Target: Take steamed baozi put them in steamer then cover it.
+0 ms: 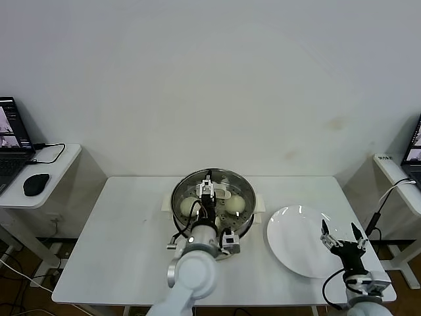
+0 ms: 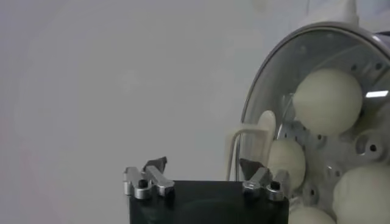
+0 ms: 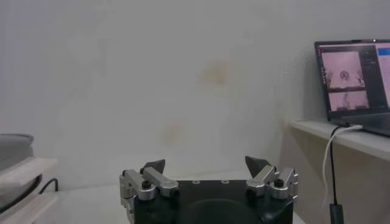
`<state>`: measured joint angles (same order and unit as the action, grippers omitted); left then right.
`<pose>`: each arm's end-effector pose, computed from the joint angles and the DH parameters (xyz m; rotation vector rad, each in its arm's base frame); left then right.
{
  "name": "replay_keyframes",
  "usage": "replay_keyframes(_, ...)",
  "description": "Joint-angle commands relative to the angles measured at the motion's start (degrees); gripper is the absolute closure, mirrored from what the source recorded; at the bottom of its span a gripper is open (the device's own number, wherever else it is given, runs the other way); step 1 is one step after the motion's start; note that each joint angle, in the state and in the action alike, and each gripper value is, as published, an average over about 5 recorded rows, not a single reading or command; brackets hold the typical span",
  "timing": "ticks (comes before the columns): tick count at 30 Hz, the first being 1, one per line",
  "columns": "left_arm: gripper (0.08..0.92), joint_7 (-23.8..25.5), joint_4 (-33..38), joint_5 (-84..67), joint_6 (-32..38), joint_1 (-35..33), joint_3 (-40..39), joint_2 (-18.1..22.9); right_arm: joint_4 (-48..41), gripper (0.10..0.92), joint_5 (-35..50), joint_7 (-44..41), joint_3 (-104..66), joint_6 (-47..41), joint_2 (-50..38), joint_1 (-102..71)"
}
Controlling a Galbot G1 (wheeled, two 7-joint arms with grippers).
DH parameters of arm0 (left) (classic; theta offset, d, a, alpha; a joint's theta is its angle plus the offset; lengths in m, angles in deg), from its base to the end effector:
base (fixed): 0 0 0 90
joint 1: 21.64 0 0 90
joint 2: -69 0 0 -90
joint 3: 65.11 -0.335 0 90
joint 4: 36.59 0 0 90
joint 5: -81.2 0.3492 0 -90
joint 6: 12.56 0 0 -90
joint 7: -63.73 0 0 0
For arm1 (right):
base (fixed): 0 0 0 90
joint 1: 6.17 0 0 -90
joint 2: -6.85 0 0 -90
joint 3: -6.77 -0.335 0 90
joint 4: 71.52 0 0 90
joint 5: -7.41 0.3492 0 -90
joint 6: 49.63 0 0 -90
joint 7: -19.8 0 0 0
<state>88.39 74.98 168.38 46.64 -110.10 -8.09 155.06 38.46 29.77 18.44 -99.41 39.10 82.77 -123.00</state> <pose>0.2782 -0.1622 -0.2109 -0.2261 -2.3710 -2.0306 0.1969 -0.1412 -0.3091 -0.2285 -3.0601 -0.0863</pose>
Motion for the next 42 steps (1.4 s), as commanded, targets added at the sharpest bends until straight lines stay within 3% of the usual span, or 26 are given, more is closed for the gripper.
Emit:
replay_keyframes(1,0.177,0.9,11.7,-3.8,0.1,-6.1,2.3,-2.7,0.7,0.203,0.4,-0.2,0.2,-0.5,-0.7,-1.0)
replay_keyframes(4,0.177,-1.9,17.7,-12.7,2.2,-9.3,7.0,-5.6,1.7,0.203,0.4,-0.2,1.1,-1.0,-1.4,-2.3)
replay_keyframes(9,0.177,-15.7,22.4,-43.4,14.4,-17.9,20.5,-10.4,2.5,0.202,-0.7,0.1,7.0,-1.6,-3.2,-4.4)
replay_keyframes(13,0.177,-20.6,21.1,-64.5,26.1,-27.1,33.4,-9.7,2.3,0.203,-2.3,-0.6,11.3,-0.9,-2.8,-4.7)
replay_keyframes(19,0.177,-24.2,15.9,-82.4,34.4,-36.8,43.0,-7.7,1.7,0.203,-2.9,-0.4,12.6,0.2,-3.3,-5.0)
replay_keyframes(28,0.177,-24.9,8.9,-90.2,32.9,-43.3,43.1,-7.3,0.5,0.202,-4.7,0.7,12.2,-1.3,-3.9,-6.4)
replay_keyframes(33,0.177,-25.9,7.9,-90.3,26.8,-44.7,41.3,-7.7,1.8,0.203,-4.9,0.8,12.8,-0.9,-4.1,-7.8)
replay_keyframes(42,0.177,-27.8,9.9,-88.6,27.0,-47.4,38.5,-7.7,4.2,0.203,-5.4,1.2,13.3,-3.1,-4.3,-8.9)
